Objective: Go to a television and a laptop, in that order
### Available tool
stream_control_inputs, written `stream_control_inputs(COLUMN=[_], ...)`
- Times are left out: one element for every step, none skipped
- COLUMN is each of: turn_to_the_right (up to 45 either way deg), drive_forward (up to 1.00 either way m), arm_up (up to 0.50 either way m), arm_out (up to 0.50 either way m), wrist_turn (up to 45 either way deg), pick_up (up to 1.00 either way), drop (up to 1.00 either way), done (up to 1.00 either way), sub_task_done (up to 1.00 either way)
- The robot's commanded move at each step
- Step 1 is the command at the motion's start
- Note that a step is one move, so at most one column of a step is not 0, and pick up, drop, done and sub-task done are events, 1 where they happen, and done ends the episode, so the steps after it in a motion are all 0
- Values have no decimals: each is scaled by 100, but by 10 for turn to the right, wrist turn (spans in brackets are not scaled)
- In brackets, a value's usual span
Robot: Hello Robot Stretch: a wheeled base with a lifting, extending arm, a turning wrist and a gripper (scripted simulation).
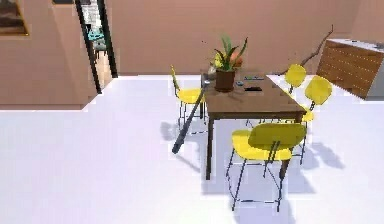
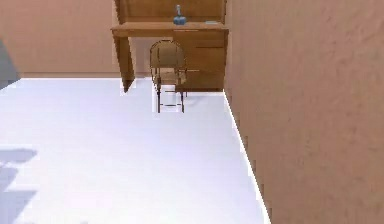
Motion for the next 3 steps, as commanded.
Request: stream_control_inputs(turn_to_the_right=[-300, 0, 0], drive_forward=[0, 100, 100], arm_up=[0, 0, 0], arm_out=[0, 0, 0], wrist_turn=[0, 0, 0], pick_up=[0, 0, 0], drop=[0, 0, 0], done=[0, 0, 0], sub_task_done=[0, 0, 0])
